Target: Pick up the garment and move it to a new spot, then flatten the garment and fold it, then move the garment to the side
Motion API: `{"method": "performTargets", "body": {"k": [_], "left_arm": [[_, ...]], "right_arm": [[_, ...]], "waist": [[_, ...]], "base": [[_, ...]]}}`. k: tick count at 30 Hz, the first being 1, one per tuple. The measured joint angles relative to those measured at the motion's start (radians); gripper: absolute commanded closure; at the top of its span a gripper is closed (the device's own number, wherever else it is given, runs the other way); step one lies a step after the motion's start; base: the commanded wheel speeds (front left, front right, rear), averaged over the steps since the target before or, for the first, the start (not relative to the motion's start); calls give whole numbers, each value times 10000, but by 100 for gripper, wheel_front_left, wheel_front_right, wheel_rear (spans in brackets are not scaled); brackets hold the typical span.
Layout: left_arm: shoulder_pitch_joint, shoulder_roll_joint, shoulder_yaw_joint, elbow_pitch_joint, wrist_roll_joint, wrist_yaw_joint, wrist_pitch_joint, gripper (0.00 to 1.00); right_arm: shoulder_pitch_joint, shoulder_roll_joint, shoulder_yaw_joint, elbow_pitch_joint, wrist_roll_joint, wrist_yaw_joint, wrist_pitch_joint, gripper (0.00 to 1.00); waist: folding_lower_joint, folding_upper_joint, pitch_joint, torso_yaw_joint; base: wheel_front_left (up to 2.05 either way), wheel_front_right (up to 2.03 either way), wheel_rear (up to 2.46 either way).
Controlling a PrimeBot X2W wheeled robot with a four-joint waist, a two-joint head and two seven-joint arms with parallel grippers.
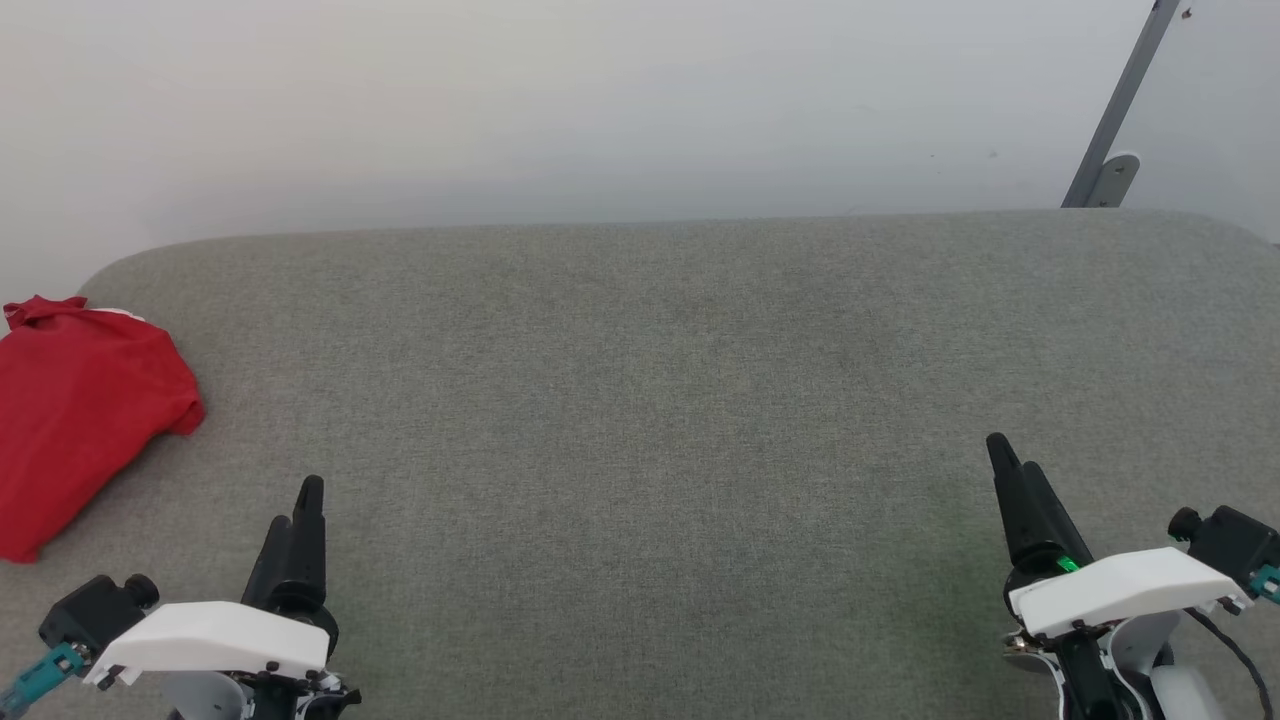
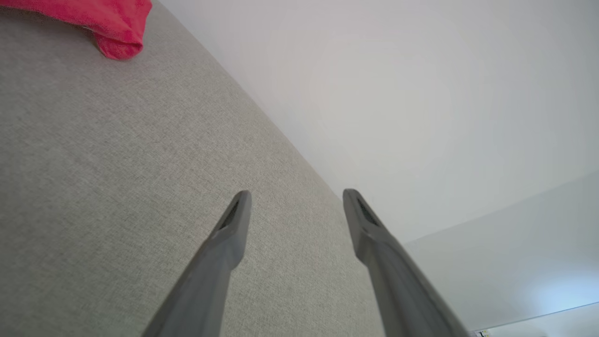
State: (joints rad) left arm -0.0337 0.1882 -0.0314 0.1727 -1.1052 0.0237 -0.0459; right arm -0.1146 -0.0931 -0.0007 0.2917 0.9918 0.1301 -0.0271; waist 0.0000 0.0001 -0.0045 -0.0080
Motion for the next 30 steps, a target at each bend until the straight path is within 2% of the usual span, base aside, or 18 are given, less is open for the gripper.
{"method": "performTargets", "body": {"k": [30], "left_arm": [[382,219,-6,-500,3060,-449,-882,0]], "right_arm": [[-193,-121,282,-123,-3313,0,-732,0]], "waist": [[0,0,15,-103]], "base": [[0,0,0]]}}
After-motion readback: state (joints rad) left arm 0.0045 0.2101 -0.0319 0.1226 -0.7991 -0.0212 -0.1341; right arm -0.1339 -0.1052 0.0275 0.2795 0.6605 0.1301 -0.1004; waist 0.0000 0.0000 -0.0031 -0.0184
